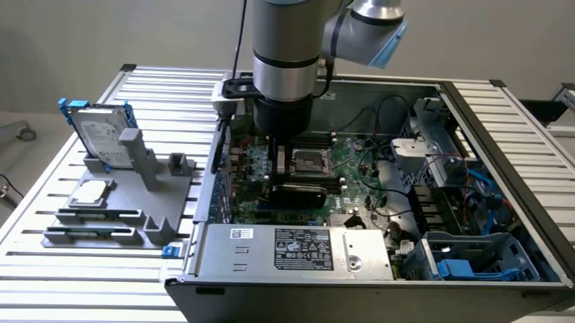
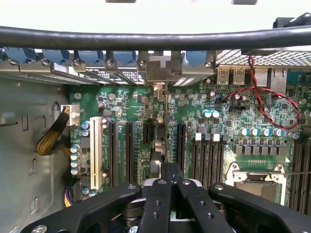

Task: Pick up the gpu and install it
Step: 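Press down on the gpu until it lock into place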

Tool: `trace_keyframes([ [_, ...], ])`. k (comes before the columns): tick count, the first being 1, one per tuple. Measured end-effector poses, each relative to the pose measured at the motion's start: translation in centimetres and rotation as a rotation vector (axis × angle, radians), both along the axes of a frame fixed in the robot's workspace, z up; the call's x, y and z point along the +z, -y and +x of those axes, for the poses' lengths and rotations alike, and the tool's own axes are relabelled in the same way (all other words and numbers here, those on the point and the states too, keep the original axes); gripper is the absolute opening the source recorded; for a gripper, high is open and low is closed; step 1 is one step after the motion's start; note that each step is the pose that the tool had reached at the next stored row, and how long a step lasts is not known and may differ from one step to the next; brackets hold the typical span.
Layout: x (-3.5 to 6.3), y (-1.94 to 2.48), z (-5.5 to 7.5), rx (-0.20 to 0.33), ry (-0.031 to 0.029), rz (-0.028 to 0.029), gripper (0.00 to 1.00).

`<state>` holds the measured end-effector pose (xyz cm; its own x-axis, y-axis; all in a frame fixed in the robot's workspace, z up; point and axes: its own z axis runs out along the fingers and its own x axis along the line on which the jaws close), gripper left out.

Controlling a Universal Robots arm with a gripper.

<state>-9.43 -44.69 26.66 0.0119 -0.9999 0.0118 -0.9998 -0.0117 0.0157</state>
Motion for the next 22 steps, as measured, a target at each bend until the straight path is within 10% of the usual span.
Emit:
trace_keyframes([
  [16, 1.31, 0.01, -0.9, 0.0, 0.0001, -0.0003, 0.11],
  [22, 1.72, 0.01, -2.1, 0.0, -0.0199, 0.0002, 0.11],
])
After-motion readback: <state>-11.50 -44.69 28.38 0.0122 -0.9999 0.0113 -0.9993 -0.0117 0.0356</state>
